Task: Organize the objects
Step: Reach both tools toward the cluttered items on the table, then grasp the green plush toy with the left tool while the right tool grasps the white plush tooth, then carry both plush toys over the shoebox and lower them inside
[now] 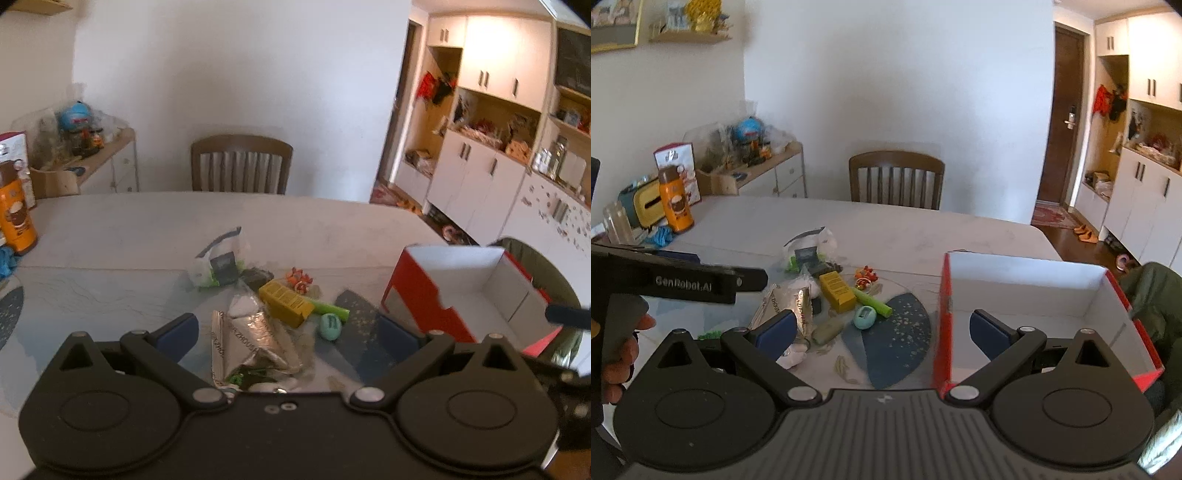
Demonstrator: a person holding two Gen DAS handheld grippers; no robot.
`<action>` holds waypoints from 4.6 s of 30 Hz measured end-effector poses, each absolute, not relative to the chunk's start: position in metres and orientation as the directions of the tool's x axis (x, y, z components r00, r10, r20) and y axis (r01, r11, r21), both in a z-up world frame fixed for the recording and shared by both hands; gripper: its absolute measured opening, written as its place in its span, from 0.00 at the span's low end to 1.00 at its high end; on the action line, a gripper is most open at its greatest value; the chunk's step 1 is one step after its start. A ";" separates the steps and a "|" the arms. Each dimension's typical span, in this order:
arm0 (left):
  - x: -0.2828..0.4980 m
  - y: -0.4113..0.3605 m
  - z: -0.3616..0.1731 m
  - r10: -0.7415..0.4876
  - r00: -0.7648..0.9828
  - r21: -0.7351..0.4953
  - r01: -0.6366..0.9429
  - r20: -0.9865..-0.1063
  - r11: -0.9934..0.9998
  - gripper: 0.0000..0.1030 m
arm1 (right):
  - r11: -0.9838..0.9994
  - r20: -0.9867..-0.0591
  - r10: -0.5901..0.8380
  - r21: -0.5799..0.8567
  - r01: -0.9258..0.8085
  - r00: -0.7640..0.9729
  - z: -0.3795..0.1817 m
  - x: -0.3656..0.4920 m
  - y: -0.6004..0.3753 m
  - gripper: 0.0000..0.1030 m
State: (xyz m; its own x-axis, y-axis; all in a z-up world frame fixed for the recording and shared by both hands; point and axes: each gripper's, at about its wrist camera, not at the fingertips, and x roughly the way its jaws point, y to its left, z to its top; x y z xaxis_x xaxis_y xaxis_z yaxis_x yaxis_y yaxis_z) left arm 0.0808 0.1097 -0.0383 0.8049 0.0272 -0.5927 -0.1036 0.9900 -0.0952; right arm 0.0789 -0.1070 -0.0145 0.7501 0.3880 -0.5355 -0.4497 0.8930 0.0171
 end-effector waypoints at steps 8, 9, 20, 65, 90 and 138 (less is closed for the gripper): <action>0.085 0.136 -0.077 -0.004 0.762 -0.057 -0.043 -0.648 0.997 0.99 | 0.892 -0.574 0.385 0.030 -0.452 0.723 -0.026 0.111 -0.078 0.98; 0.085 0.139 -0.082 -0.008 0.753 -0.059 -0.041 -0.658 0.997 0.99 | 0.890 -0.584 0.388 0.037 -0.454 0.713 -0.029 0.115 -0.074 0.98; 0.091 0.159 -0.126 -0.045 0.690 -0.052 0.011 -0.723 0.999 0.90 | 0.857 -0.704 0.416 0.093 -0.506 0.576 -0.073 0.144 -0.026 0.97; 0.087 0.174 -0.131 -0.207 0.659 -0.097 0.200 -0.723 0.975 0.69 | 0.860 -0.849 0.374 0.168 -0.482 0.373 -0.119 0.162 0.038 0.46; 0.122 0.121 -0.032 -0.335 0.704 -0.113 0.342 -0.627 0.933 0.68 | 0.941 -0.763 0.295 0.126 -0.315 0.576 -0.020 0.162 -0.073 0.46; 0.316 -0.135 -0.070 -0.184 0.590 0.055 0.363 -0.786 0.930 0.69 | 0.918 -0.826 0.232 0.012 -0.396 0.513 -0.096 0.293 -0.292 0.46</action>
